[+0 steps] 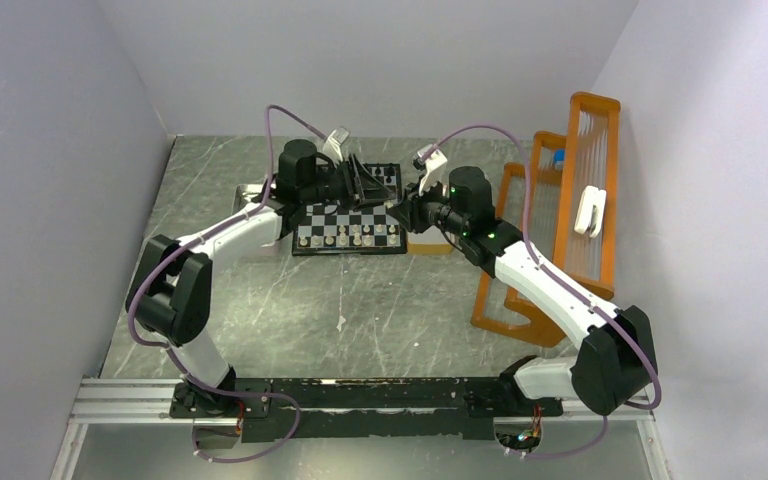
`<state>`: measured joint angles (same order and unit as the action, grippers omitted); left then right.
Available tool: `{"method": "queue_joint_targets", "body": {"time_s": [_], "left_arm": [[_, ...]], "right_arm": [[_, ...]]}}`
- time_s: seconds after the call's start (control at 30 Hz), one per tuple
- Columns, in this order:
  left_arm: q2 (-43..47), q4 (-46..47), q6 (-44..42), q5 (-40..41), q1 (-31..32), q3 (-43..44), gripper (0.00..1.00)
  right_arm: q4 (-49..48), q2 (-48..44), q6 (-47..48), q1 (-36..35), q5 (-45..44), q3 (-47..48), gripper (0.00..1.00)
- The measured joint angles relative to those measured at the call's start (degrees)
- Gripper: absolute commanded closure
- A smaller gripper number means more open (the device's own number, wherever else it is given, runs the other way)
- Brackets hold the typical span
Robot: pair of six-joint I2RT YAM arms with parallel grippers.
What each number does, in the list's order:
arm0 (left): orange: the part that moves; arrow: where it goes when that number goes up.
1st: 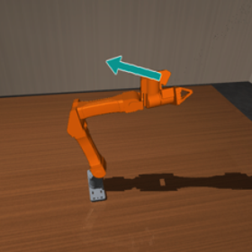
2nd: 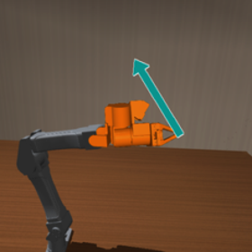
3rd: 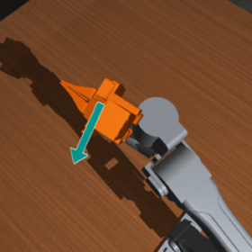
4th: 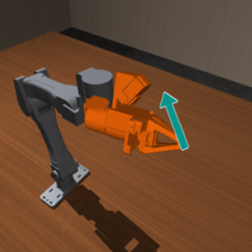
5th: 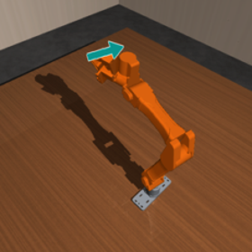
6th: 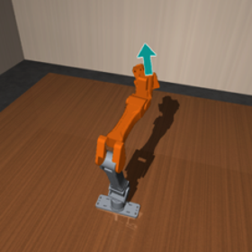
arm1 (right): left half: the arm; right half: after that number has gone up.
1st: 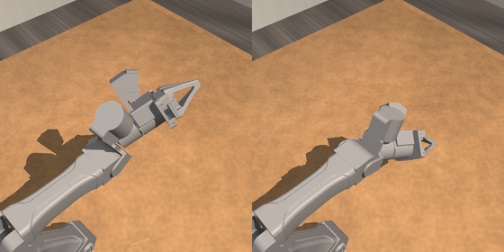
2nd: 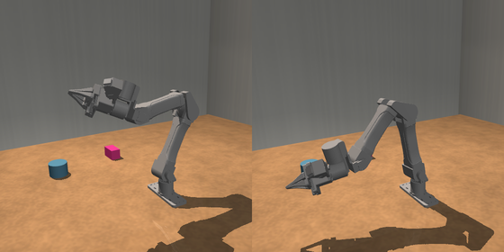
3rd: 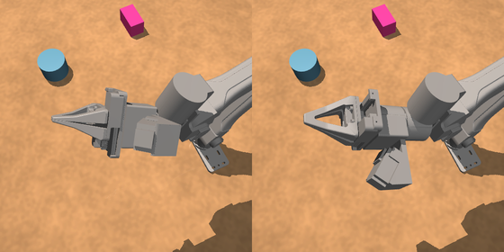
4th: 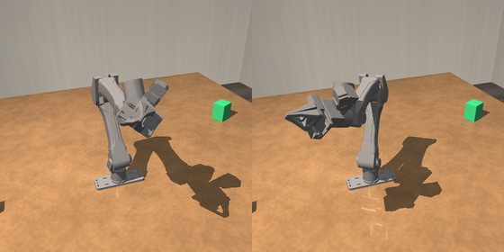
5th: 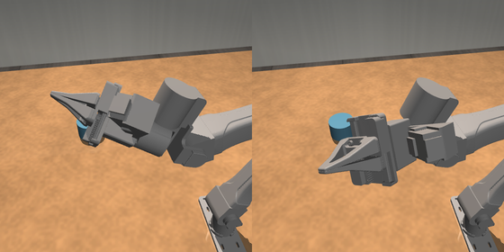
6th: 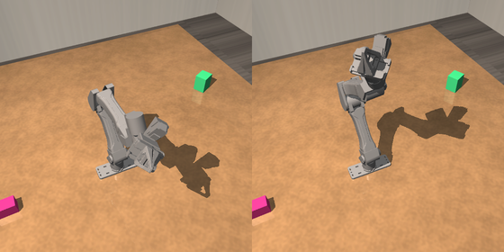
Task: Set up the chess pieces on the board
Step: Place the chess piece on the chessboard.
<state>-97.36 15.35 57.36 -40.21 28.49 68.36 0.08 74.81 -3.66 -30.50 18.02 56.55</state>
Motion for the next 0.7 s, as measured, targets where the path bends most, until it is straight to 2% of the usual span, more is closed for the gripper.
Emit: {"method": "queue_joint_targets", "body": {"time_s": [0.2,0.47,0.6,0.7], "left_arm": [[0.0,1.9,1.57,-0.55,0.9,-2.25,0.65],[0.0,1.14,0.07,-0.52,0.94,-2.29,0.8],[-0.26,1.05,-0.46,-0.55,0.94,-2.29,0.84],[-0.48,0.37,-1.18,-0.57,0.98,-2.08,0.92]], "right_arm": [[-0.66,-0.09,-0.55,0.0,-1.14,-0.7,0.75],[-1.14,-0.09,-1.07,0.0,-1.86,-1.55,0.75],[-1.95,-0.09,-1.09,0.0,-1.66,-2.4,0.75],[-1.99,-0.07,-1.07,0.0,-1.64,-2.75,0.74]]}}
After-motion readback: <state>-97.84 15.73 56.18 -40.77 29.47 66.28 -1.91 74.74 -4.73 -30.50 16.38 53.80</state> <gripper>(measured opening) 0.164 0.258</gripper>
